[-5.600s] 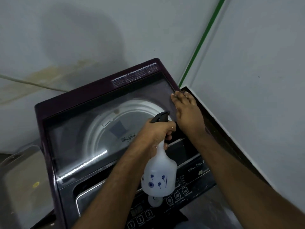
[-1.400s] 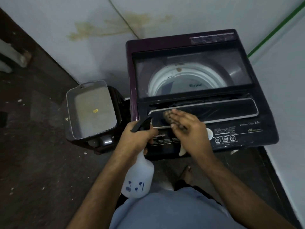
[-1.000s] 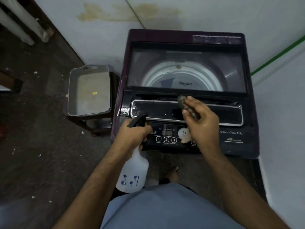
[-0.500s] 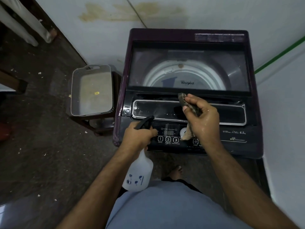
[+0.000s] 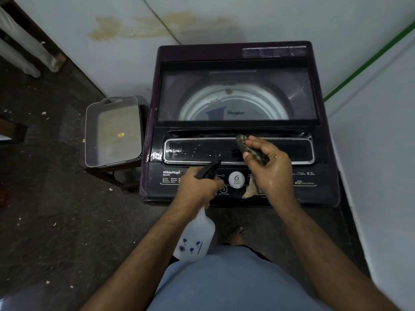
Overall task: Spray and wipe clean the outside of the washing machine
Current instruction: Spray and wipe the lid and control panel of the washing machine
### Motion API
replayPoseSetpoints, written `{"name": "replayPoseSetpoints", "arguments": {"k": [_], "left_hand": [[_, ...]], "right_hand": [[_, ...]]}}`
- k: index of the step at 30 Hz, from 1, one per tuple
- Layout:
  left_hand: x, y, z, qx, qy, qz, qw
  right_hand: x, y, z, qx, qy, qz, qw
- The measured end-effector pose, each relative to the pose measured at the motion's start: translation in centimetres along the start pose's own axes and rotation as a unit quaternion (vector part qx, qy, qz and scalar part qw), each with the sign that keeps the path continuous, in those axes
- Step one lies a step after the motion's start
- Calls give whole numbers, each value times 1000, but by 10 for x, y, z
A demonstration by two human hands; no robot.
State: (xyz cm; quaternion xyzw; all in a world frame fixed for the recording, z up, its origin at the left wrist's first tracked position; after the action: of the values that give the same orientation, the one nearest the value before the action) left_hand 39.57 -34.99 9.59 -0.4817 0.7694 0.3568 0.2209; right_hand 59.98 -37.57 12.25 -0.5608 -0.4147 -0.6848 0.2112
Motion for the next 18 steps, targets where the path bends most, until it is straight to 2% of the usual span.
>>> {"name": "replayPoseSetpoints", "arguments": {"k": [8, 18], "left_hand": [[-14, -43, -11, 18, 5, 2, 1000], [-37, -105, -30, 91, -29, 45, 994]], "right_hand": [[-12, 51, 4, -35, -4, -1, 999], [-32, 108, 4, -90, -32, 2, 995]]}}
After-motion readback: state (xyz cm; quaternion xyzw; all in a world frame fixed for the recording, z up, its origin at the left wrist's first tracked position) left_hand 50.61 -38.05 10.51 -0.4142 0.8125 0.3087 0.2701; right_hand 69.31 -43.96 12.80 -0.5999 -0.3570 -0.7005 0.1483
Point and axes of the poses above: each hand's wrist, its own z-axis towards the middle knuckle, its own y-axis out of the back of the hand, x = y × z, the point moved 7 cm from there along z, towards the middle knuckle, and after that the axes turned 8 degrees about -x, right-handed, at the moved point
